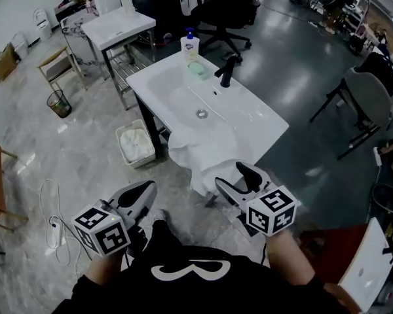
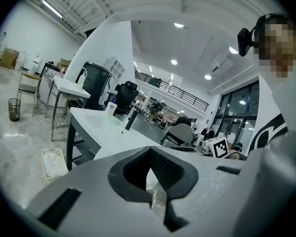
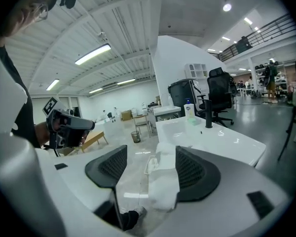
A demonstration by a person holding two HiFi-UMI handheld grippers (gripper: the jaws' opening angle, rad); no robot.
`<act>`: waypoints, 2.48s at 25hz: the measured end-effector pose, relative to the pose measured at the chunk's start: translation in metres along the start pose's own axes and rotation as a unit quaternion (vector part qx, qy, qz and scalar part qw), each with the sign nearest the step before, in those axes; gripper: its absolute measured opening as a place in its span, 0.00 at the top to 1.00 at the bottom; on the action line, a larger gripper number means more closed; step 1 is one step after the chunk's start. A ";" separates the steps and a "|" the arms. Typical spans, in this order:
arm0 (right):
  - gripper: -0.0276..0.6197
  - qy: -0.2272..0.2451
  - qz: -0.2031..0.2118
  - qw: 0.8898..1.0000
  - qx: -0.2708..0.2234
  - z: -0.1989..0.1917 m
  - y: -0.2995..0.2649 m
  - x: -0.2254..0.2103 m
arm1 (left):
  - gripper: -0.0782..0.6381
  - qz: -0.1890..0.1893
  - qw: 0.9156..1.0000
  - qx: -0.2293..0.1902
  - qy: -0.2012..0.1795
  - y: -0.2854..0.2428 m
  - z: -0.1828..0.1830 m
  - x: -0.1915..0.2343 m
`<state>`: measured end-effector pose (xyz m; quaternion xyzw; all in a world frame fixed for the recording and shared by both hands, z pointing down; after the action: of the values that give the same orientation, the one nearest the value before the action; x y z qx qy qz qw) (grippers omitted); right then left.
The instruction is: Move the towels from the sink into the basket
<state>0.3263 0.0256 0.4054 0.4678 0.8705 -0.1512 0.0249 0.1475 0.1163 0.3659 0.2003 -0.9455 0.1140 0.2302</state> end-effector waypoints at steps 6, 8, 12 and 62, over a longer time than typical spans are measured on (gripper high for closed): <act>0.51 -0.030 -0.080 0.996 0.023 -0.012 -0.042 -0.038 | 0.88 -0.037 0.999 0.037 -0.001 -0.040 0.024 0.047; 0.48 -0.034 -0.104 0.994 0.031 -0.015 -0.056 -0.048 | 0.88 -0.051 0.997 0.051 -0.003 -0.056 0.032 0.061; 0.43 -0.032 -0.145 0.987 0.063 -0.028 -0.078 -0.063 | 0.88 -0.082 0.993 0.082 -0.012 -0.079 0.041 0.086; 0.80 -0.149 -0.176 0.968 0.096 -0.064 -0.091 -0.110 | 0.88 -0.126 0.987 0.092 -0.046 -0.142 0.080 0.116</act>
<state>0.3193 -0.0919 0.5083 0.2795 0.9069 -0.3042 0.0828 0.0837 -0.0733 0.3697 0.3428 -0.9080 0.1613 0.1791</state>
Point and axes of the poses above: the fingertips, and each gripper's own axes: y backward along the fingers, x to its left, z out of its top, the point moved 2 cm from there along y, backward along the fingers, and after that the axes turned 8 degrees about -x, right-handed, at the moved point
